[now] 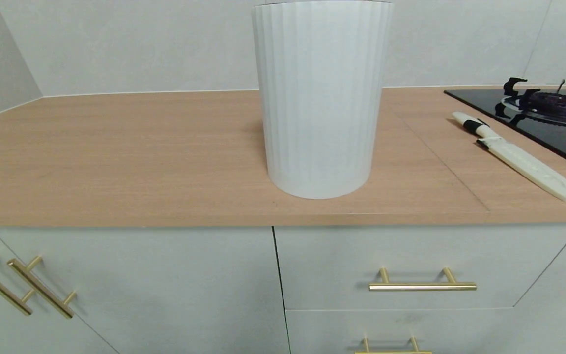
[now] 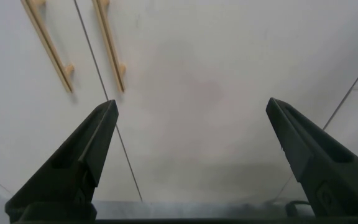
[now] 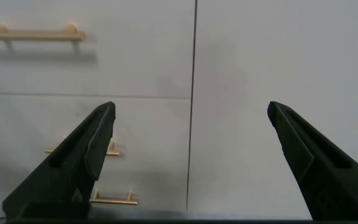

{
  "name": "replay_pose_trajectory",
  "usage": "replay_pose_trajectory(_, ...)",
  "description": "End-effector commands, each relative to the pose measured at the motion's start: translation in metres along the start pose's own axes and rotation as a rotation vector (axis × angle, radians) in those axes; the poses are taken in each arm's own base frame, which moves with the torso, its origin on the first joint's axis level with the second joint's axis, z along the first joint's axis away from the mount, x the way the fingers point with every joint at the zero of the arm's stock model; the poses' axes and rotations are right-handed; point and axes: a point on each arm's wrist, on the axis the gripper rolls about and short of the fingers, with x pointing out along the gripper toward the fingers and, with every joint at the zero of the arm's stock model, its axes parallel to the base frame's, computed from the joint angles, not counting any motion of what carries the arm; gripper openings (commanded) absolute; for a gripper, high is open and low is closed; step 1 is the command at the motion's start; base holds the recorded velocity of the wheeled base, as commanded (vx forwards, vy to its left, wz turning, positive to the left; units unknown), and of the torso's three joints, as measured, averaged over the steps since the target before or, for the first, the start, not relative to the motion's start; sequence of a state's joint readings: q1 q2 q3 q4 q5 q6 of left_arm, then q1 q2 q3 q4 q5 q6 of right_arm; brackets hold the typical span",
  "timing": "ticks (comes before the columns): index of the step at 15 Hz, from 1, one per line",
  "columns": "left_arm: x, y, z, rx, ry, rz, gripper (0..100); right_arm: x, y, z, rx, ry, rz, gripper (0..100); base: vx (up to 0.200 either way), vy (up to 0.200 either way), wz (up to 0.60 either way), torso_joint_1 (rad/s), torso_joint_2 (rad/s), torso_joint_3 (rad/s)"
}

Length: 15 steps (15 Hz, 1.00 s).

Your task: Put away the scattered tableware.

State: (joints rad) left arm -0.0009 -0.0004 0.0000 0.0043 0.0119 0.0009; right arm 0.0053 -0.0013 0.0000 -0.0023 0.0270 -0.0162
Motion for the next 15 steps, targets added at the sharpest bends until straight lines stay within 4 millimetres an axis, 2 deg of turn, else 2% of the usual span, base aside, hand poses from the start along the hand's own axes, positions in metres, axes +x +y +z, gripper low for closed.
replay_pose_trajectory(1,0.0000,0.0000,0.0000,0.001,0.001,0.001,100,0.0001,0.0000,0.0001,-0.001,0.001,0.001,100,0.000,0.000,0.00,0.129,-0.42,-0.315)
replay_pose_trajectory(15,0.0000,0.0000,0.0000,-0.001,0.001,0.001,100,0.0001,0.0000,0.0001,-0.001,0.001,0.001,100,0.000,0.000,0.00,0.175,-0.49,-0.296)
